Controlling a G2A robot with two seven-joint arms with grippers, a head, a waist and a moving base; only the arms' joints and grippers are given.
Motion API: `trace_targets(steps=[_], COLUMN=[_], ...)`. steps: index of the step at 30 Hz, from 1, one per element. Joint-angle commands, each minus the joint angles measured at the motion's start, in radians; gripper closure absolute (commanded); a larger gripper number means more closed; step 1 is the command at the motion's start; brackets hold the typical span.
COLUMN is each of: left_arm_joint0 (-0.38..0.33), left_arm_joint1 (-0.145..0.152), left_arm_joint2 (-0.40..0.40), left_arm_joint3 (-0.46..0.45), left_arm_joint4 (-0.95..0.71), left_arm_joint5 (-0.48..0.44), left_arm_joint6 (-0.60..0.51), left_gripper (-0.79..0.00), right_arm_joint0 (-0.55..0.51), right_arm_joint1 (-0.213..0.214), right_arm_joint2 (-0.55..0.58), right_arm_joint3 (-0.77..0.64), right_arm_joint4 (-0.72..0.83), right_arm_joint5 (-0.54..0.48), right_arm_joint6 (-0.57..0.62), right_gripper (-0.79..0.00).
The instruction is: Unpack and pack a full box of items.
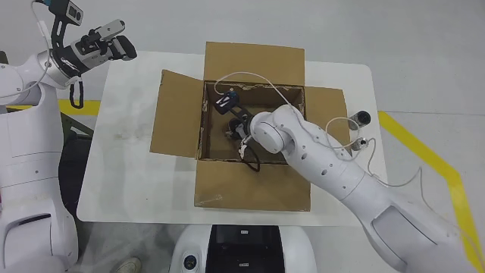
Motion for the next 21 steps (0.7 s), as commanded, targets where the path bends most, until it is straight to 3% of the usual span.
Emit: trace_targets(steps=[1, 9, 21], left_arm_joint0=[0.000, 0.000, 0.000], left_arm_joint1=[0.000, 0.000, 0.000], left_arm_joint2=[0.000, 0.000, 0.000], left_arm_joint3=[0.000, 0.000, 0.000], left_arm_joint4=[0.000, 0.000, 0.000], left_arm_joint5=[0.000, 0.000, 0.000], left_arm_joint6=[0.000, 0.000, 0.000], left_gripper=[-0.785, -0.785, -0.785], right_arm_joint0=[-0.004, -0.045, -0.246], right_arm_joint1=[0.000, 0.021, 0.103], right_arm_joint2=[0.006, 0.077, 0.316], right_arm_joint3=[-0.001, -0.116, -0.507], right_arm_joint4=[-0.004, -0.022, -0.031], right_arm_joint5=[-0.006, -0.022, -0.065], right_arm_joint6=[0.000, 0.018, 0.077], right_gripper=[-0.551, -0.702, -0.727])
